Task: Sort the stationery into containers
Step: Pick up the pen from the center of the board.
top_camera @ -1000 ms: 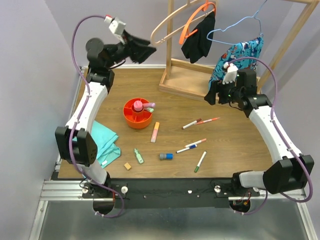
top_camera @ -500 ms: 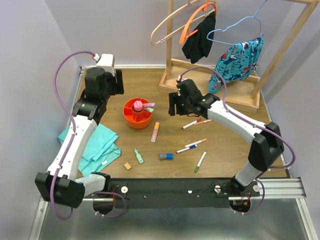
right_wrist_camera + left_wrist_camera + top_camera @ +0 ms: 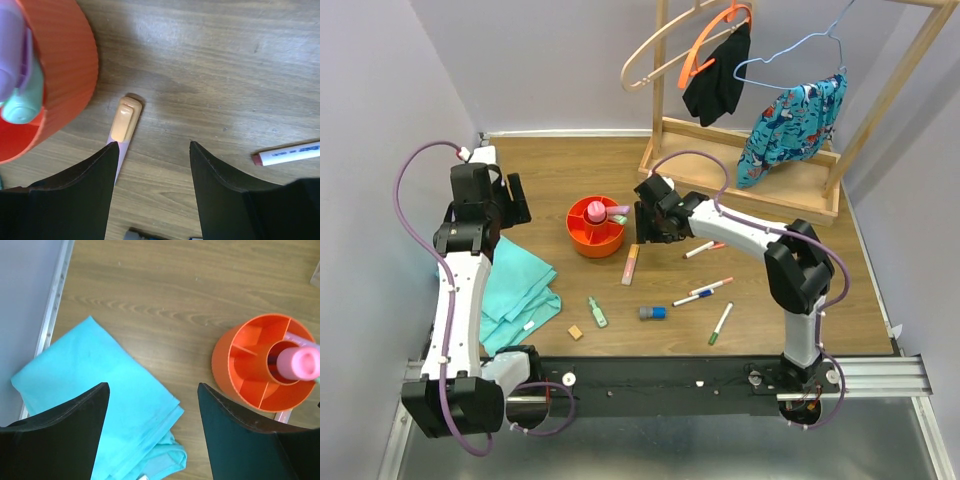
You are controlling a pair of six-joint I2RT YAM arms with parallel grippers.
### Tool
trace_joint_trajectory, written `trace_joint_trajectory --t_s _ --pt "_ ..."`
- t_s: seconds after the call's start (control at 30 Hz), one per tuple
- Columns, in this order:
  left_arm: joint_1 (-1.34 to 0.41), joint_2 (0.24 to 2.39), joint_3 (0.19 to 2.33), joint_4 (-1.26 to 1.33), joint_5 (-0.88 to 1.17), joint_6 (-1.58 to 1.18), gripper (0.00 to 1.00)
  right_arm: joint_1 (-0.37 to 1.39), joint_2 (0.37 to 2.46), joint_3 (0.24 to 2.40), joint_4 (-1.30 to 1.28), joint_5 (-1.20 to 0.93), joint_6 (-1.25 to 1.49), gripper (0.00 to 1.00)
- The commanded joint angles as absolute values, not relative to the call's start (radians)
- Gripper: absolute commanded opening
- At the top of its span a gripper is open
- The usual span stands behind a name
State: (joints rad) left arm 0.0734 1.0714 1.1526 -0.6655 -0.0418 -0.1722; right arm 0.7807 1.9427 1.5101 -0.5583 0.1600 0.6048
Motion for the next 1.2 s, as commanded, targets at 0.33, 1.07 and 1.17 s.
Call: trace_joint_trajectory --t_s 0.33,1.07,1.17 --pt "0.135 1.061 1.08 -0.736 0.025 -0.184 0.81 0.854 2.126 1.66 -0.577 0.236 0.669 0.66" --pt "0.155 1.118 1.118 -0.77 0.043 -0.135 0.81 0.877 2.214 1.66 -0.571 0.262 0.7 0.41" --pt "0.156 1.126 1.12 -0.765 0.054 -0.123 0.81 0.877 2.169 1.641 -0.577 0.294 0.677 0.34"
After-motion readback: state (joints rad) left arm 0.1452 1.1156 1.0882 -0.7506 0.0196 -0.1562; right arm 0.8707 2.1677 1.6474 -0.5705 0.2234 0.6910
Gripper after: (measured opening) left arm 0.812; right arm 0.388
